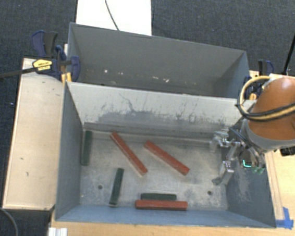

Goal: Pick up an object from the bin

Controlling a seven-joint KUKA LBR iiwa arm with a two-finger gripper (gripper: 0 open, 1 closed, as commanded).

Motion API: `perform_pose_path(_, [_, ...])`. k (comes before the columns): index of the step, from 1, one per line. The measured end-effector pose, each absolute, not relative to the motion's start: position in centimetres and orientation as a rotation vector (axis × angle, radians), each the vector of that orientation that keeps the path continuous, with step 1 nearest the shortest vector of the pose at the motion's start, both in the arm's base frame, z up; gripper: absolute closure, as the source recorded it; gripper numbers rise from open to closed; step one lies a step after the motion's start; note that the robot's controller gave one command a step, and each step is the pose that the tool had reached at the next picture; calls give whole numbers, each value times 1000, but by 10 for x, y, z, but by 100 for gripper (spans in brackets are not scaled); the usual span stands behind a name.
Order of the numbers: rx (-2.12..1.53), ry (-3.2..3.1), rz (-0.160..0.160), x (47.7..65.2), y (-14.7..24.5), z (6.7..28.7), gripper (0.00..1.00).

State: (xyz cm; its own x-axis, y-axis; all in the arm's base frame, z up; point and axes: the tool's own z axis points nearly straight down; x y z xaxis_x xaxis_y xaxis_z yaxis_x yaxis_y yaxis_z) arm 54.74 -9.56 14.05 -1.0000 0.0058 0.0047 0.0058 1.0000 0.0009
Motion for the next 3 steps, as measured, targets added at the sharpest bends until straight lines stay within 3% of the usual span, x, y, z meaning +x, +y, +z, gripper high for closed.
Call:
perform_pose_path(1, [297,-3126,-5,572,-27,70,0])
perform_pose_path(2, [298,-3129,0,573,-30,72,100])
perform_pose_path(3, [395,-3128,3,583,-19,213,100])
